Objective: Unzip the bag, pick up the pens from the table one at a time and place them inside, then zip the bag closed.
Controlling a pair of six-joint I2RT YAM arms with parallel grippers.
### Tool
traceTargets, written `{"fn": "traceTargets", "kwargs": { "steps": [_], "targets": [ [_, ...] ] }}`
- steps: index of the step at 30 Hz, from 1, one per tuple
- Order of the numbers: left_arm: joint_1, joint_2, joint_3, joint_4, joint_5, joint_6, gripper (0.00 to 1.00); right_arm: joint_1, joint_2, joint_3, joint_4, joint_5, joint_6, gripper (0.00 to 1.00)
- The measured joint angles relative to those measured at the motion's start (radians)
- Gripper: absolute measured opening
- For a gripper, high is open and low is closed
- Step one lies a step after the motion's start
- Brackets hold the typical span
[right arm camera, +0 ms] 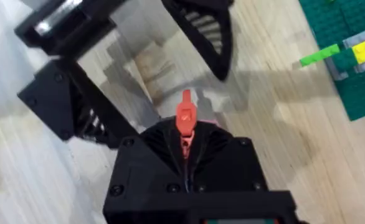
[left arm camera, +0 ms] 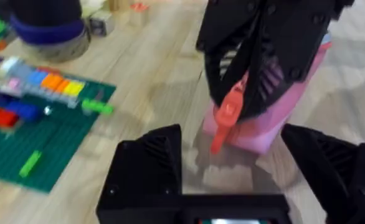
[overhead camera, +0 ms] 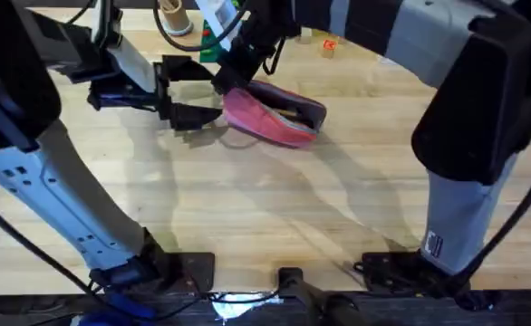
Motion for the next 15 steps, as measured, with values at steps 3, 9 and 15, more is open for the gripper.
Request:
{"fn": "traceTargets", "kwargs": {
  "steps": [3, 9, 15],
  "targets": [
    [-0.040, 0.000, 0.000, 0.021, 0.019, -0.003, 0.993, 0.000, 0.000, 0.000, 0.000, 0.000, 0.000, 0.034],
    [-0.106, 0.000, 0.000, 0.056, 0.022, -0.007, 0.987, 0.000, 0.000, 0.000, 0.000, -0.001, 0.000, 0.035],
    [-0.105, 0.000, 0.000, 0.074, 0.020, -0.007, 0.681, 0.000, 0.000, 0.000, 0.001, 0.000, 0.000, 0.034]
  ]
}}
